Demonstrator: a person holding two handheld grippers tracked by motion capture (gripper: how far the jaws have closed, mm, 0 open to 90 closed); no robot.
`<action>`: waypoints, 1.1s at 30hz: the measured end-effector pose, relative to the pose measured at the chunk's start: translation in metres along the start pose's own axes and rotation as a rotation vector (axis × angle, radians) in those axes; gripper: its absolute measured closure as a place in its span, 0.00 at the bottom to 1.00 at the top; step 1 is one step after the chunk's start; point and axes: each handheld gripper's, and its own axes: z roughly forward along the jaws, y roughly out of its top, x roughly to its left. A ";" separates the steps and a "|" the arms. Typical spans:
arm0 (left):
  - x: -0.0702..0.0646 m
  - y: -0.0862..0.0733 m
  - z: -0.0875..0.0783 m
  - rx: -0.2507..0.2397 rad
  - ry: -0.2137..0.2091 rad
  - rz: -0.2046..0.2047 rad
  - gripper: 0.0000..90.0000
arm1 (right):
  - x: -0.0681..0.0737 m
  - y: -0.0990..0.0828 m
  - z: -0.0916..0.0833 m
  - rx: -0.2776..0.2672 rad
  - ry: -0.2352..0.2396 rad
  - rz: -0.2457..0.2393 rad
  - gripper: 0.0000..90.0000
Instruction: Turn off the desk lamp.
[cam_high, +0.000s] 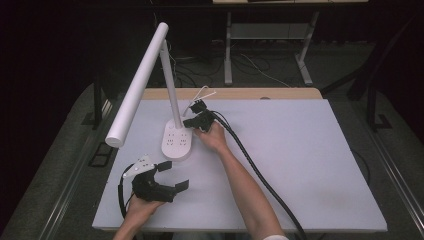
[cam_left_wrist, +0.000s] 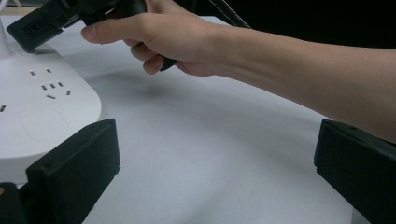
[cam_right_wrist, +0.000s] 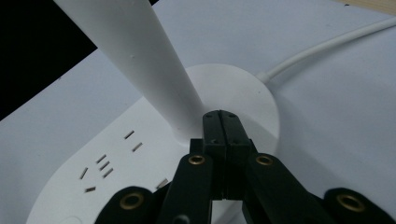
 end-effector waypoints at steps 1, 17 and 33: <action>0.000 0.000 0.000 0.001 0.001 0.000 0.00 | 0.000 0.000 -0.001 0.000 -0.003 0.000 1.00; -0.001 0.000 0.001 0.005 0.000 0.004 0.00 | -0.002 -0.002 0.001 -0.009 0.018 0.036 1.00; 0.000 -0.001 0.001 0.007 0.000 0.001 0.00 | 0.000 -0.004 -0.008 -0.047 0.028 0.032 1.00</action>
